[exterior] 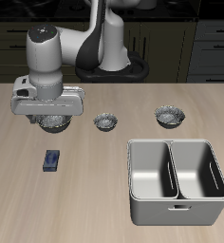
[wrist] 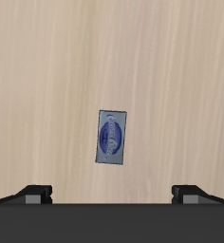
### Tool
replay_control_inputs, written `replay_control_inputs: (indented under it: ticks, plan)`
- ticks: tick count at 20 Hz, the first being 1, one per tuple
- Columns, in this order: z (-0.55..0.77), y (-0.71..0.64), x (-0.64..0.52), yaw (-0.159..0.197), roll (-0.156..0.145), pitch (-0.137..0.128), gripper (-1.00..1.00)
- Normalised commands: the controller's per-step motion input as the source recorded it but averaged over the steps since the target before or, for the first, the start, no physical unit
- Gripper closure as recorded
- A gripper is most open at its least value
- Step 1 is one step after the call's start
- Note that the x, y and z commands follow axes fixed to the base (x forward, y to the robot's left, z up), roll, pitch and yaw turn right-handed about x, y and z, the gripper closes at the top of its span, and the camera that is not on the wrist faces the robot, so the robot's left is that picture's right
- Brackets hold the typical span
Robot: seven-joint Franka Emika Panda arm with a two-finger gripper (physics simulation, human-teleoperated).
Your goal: Place the cream cheese in the middle-sized bowl
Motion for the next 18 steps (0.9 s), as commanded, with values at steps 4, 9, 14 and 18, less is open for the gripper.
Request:
replay_control_inputs:
  ticks: [4, 9, 14, 18]
  plan:
    - [-0.31, 0.00, 0.07, -0.025, 0.003, 0.040, -1.00]
    - [-0.28, 0.13, 0.02, -0.015, 0.014, 0.025, -1.00]
    - [-0.27, 0.06, 0.03, -0.018, 0.011, 0.031, -1.00]
    - [-0.17, -0.12, -0.02, -0.033, -0.024, 0.016, -1.00]
